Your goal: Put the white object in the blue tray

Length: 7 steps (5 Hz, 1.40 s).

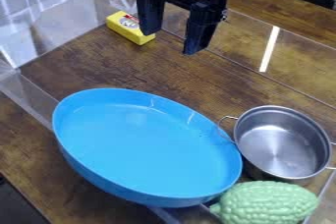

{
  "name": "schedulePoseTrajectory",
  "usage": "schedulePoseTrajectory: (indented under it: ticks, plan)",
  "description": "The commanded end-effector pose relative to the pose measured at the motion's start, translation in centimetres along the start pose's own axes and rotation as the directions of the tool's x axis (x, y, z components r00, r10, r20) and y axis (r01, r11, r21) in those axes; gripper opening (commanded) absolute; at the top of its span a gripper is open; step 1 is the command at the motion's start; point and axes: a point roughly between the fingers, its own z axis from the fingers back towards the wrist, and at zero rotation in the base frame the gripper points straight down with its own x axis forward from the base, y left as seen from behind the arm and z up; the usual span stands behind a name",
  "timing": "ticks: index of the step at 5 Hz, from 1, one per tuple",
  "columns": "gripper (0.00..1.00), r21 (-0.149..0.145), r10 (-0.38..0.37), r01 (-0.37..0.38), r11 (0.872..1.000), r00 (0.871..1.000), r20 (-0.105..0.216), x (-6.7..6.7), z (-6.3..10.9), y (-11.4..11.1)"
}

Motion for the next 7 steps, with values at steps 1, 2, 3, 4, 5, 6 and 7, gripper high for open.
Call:
schedulePoseTrajectory:
  ticks: [1,2,3,4,5,6,7]
  plan:
    - [1.0,-0.003,0.002,-0.002,1.0,1.0,-0.014,0.0,-0.6,-0.2]
    - [1.0,-0.006,0.005,-0.005,1.0,1.0,-0.027,0.0,-1.2,-0.5]
    - [1.0,-0.007,0.004,-0.005,1.0,0.999,-0.038,0.0,-1.7,-0.7]
    - [1.0,-0.009,0.004,-0.005,1.0,0.999,-0.05,0.0,-2.3,-0.9]
    - [1.0,-0.012,0.004,-0.005,1.0,0.998,-0.06,0.0,-2.8,-1.2]
    - [1.0,-0.014,0.003,-0.004,1.0,0.997,-0.072,0.0,-3.4,-1.4]
    - [1.0,-0.016,0.003,-0.004,1.0,0.997,-0.083,0.1,-3.9,-1.7]
